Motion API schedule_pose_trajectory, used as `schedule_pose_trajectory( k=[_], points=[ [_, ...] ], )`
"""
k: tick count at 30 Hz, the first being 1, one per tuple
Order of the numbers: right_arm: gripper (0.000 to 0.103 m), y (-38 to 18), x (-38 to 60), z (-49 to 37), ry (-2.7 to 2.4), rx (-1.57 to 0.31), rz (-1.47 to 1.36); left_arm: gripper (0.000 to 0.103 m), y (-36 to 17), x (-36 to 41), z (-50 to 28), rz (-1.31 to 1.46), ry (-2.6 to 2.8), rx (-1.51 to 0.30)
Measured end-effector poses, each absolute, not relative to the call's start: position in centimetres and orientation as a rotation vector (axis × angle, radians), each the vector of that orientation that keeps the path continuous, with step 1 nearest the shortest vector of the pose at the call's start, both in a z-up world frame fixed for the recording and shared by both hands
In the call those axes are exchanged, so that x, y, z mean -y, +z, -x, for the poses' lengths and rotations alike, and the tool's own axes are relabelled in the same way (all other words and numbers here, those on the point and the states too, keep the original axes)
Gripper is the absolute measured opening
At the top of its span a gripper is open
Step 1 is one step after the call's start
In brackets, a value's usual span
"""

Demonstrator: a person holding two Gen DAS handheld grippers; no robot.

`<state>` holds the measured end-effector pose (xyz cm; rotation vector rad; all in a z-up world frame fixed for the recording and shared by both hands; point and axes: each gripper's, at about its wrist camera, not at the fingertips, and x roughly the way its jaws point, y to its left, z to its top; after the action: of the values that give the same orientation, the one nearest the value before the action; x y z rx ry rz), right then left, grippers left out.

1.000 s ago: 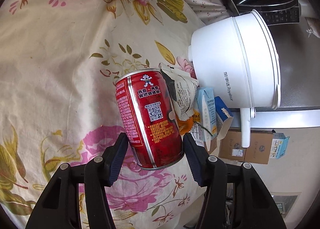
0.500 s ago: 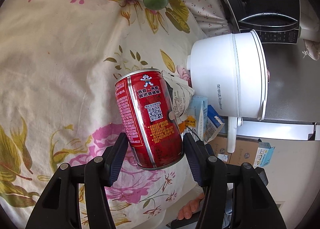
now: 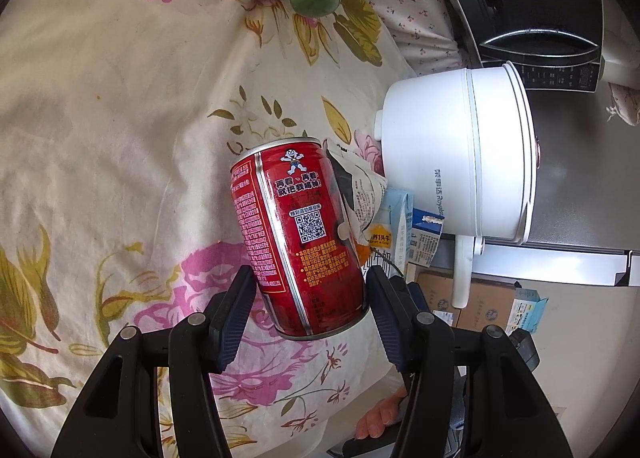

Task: Collect trash
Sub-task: 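Grasp the blue milk carton with the right gripper while the left holds the red can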

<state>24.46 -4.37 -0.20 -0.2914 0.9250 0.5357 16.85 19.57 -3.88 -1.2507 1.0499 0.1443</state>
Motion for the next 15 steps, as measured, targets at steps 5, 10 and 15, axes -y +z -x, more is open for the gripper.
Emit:
schedule_pose_trajectory(
  k=[5, 10, 15],
  points=[
    [0.054, -0.6, 4.8, -26.6, 0.543, -0.967, 0.200, 0.059, -4.0, -19.7, -16.8, 1.258, 0.148, -1.051],
    [0.065, -1.5, 5.3, -27.3, 0.552, -0.967, 0.102, 0.059, -4.0, -19.6, -16.9, 1.251, 0.143, -1.052],
    [0.047, -1.5, 4.5, -25.6, 0.606, -0.902, 0.175, 0.059, -4.1, -19.6, -17.0, 1.252, 0.148, -1.053]
  ],
)
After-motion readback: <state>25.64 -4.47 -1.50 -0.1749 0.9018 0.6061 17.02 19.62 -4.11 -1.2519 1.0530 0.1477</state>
